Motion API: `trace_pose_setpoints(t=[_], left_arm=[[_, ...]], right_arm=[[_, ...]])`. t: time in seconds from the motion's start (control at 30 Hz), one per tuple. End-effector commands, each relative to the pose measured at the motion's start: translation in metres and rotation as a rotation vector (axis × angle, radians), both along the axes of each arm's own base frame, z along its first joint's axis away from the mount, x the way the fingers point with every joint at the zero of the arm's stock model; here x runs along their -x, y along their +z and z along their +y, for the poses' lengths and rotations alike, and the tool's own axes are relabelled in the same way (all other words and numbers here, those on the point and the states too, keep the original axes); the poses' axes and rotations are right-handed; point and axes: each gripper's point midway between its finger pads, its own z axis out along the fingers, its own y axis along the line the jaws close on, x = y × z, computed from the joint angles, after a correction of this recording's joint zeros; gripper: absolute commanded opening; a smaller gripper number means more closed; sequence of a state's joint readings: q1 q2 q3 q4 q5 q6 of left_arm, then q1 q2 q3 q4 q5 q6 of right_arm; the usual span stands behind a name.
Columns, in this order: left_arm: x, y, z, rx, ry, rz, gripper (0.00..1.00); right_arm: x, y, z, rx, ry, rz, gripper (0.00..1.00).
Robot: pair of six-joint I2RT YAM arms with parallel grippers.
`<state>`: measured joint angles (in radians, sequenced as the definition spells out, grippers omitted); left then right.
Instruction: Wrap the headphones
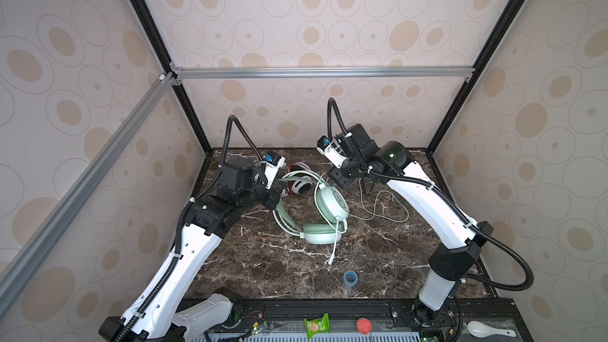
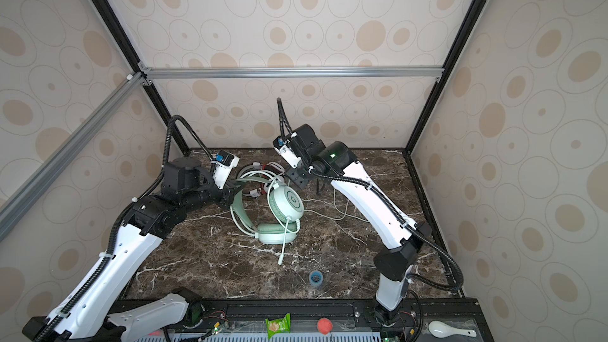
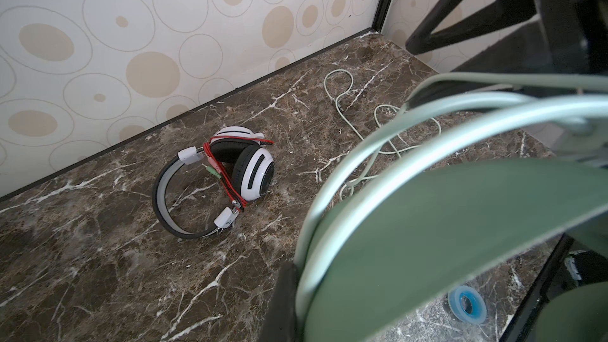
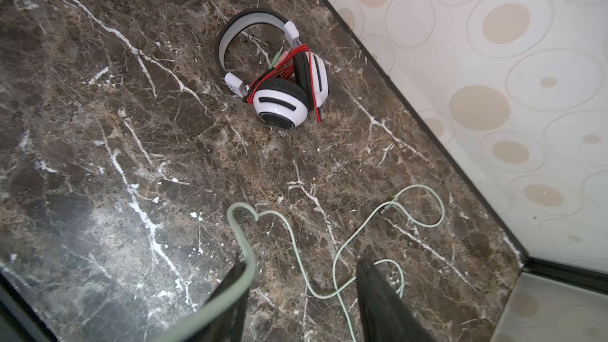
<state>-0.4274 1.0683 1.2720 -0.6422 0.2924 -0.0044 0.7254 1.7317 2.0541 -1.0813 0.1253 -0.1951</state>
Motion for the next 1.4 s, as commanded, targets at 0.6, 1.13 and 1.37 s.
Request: trace_pose_setpoints(t=[0.6, 1.13, 1.37], left_arm=[[0.013, 0.153, -0.023, 0.381, -0.072, -0.187, 0.0], [-0.001, 0.2, -0.022, 0.426, -0.028, -0.218, 0.0], [-0.007, 0.196, -0.023, 0.413, -0.015, -0.194, 0.0]], right_arm=[[0.033, 0.004, 0.021, -0.688, 0.296, -0.041, 0.73], [0.002, -0.028, -0.016, -0.81, 0.094, -0.013, 0.7], [0.005, -0.026, -0.057, -0.789, 0.021, -0.082, 0.72]])
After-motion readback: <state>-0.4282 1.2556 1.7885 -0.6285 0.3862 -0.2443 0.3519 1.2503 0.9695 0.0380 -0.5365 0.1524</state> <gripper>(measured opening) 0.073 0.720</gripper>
